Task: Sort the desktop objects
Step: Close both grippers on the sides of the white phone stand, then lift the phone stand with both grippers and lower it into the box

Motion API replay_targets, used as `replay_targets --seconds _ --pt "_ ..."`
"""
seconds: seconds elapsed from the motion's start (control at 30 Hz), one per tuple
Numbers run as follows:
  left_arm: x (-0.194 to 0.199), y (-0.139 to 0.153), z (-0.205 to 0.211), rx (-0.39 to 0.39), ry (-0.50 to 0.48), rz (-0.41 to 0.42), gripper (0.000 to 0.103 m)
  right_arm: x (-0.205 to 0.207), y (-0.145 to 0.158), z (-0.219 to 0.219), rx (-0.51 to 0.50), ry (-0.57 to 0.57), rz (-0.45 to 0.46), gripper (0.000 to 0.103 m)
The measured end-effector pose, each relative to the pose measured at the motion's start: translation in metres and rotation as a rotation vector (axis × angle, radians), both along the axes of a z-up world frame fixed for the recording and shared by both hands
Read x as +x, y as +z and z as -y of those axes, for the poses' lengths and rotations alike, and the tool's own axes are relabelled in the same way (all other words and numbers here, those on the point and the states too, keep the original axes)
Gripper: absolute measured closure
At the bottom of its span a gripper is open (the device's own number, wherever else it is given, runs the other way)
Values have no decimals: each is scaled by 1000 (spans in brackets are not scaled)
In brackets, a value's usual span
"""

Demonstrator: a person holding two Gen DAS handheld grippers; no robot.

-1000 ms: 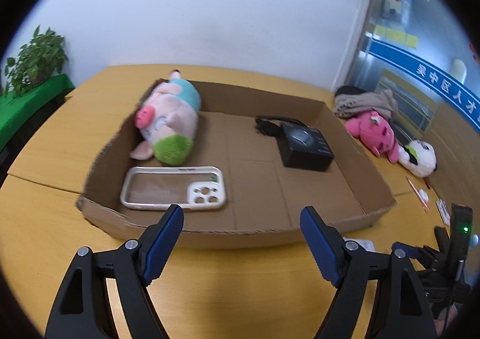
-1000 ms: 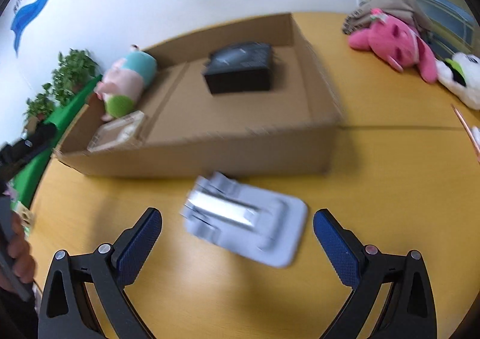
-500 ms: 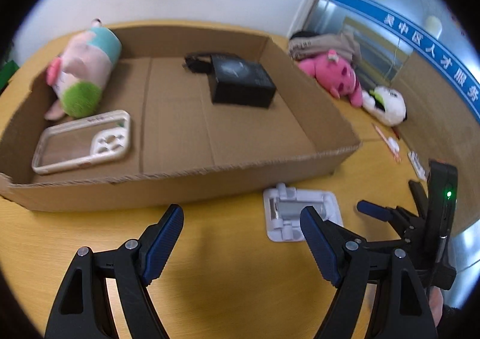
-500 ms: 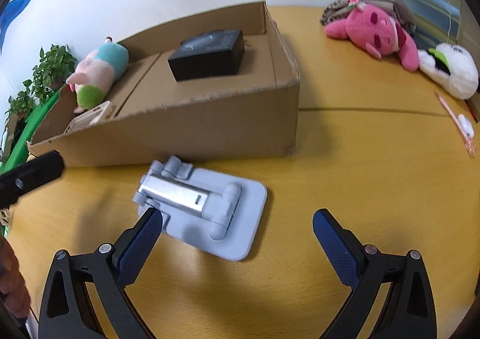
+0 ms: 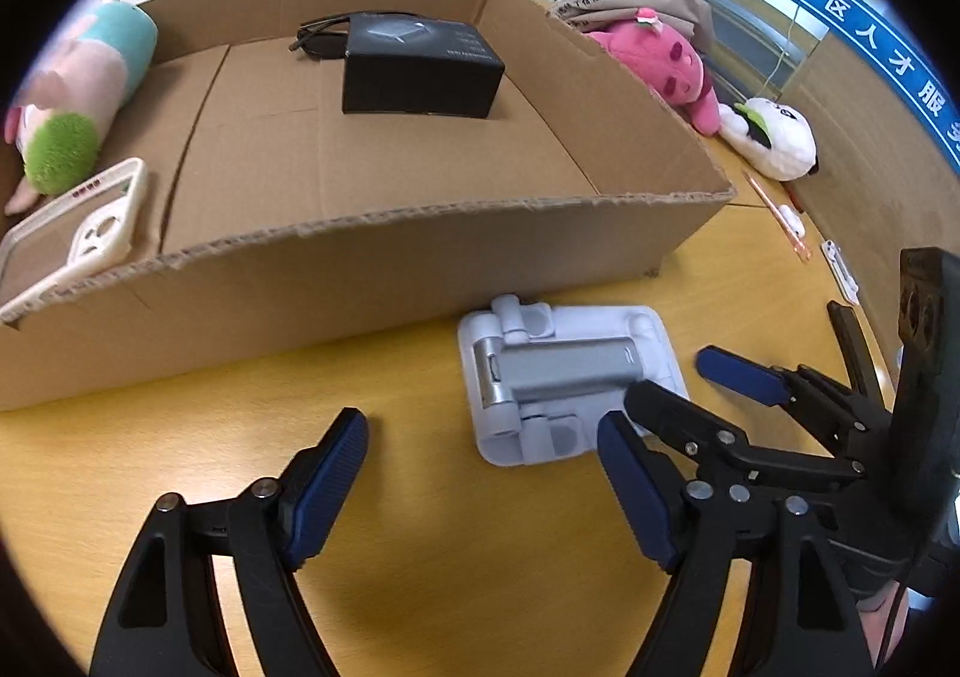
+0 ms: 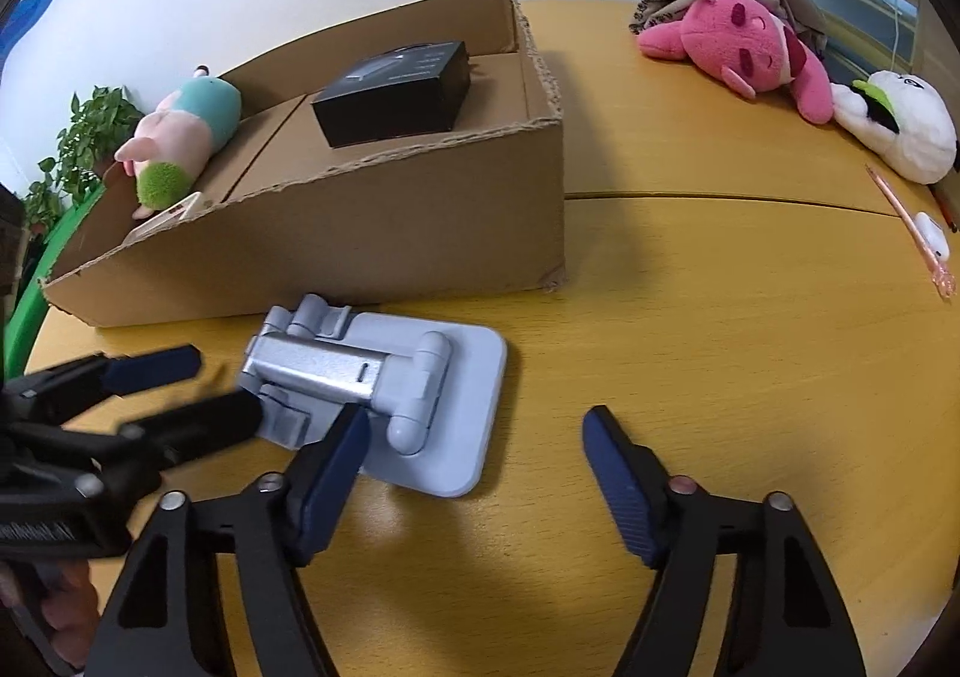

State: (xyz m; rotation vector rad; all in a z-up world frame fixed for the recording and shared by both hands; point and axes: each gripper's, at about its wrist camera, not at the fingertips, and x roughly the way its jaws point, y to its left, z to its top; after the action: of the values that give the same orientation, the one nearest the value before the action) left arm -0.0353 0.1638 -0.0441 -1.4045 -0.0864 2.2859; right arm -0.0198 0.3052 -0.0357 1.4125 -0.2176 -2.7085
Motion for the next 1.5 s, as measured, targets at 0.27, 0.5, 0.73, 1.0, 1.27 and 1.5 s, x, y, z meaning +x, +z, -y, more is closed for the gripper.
replay_targets --seconds 0.27,0.5,0.73,1.0,1.27,1.5 --pt "0 -3 1 10 -7 17 62 2 1 8 -57 43 -7 47" --pt "5 -2 0 11 -29 10 76 4 0 10 -77 37 -10 55" --pt "12 3 6 -28 -11 -13 77 7 1 14 -114 37 -6 64" --pt "29 26 21 -49 1 -79 78 20 21 29 -112 67 -54 66" --pt "35 33 35 -36 26 -83 78 25 33 42 -114 94 -66 66" --pt "42 38 48 -25 58 -94 78 25 34 52 -124 114 -62 66"
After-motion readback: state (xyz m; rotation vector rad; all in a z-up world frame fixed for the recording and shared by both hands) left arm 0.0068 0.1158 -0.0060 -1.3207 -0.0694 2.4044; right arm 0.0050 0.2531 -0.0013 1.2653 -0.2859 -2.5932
